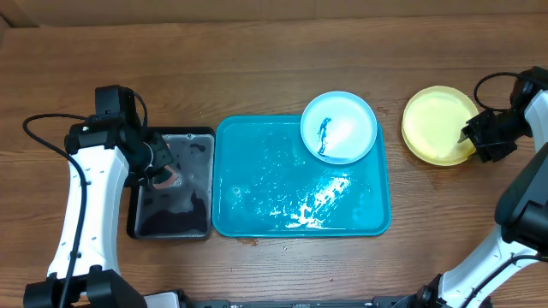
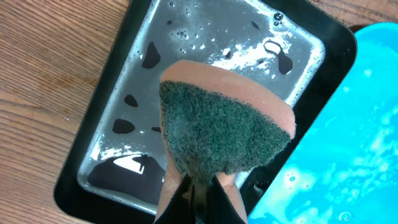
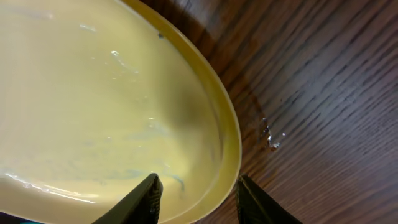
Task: Clean dirty plates on tray and stack at the side
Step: 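Carry the yellow plate right and lay it on the first yellow plate, then move right gripper to the white plate and grasp its rim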
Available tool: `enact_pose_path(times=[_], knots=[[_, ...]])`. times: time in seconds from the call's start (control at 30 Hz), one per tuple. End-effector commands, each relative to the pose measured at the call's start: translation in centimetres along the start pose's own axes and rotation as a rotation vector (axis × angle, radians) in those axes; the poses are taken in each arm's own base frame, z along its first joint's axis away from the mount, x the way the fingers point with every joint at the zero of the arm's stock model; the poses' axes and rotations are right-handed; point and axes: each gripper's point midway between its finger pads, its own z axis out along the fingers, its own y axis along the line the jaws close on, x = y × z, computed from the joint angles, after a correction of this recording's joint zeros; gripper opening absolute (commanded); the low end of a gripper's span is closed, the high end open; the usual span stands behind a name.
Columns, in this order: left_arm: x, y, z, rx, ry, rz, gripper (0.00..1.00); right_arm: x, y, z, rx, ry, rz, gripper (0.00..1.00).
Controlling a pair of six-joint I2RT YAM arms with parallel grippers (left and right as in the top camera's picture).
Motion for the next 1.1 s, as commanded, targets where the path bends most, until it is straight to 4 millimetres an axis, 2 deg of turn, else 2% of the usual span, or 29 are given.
enact_pose_path(times=[0.0,0.1,0.17,0.23,0.27,0.33,0.43,0.53,0.73,1.07], knots=[[0.1,-0.1,0.2,0.007,0.006,0.024,0.04,0.1,0.7,-2.6,-0.026,-0.061,-0.045,0.41],[0.1,-0.1,0.2,0.007,0.005,0.024,0.04,0.7,2.2,-5.7,-0.063,-0.126,-0.101,0.41],[0.1,-0.1,0.2,0.007,0.005,0.024,0.04,2.0,3.8,-8.1,-0.095,-0.176,-0.194,0.41],[0.1,-0.1,0.2,0.007,0.006,0.024,0.04,4.0,5.6,-10.0,-0.122,-0.219,-0.321,0.42],[0.1,-0.2,0.2,0.008,0.006,0.024,0.04,6.1,7.3,-11.1,-0.142,-0.246,-0.454,0.45],[0.1,-0.2,0.2,0.010,0.006,0.024,0.04,9.0,9.6,-11.6,-0.155,-0.265,-0.643,0.55],[0.1,-0.2,0.2,0.010,0.003,0.024,0.04,12.1,12.4,-10.6,-0.154,-0.267,-0.827,0.57],[0.1,-0.2,0.2,0.010,0.006,0.024,0.04,13.5,14.7,-8.2,-0.154,-0.272,-0.898,0.60],[0.4,-0.1,0.2,0.005,0.017,0.024,0.04,13.6,16.6,-3.0,-0.165,-0.178,-0.941,0.54],[0.5,0.0,0.2,0.004,0.022,0.027,0.04,13.8,17.8,3.2,-0.196,-0.057,-1.000,0.52]])
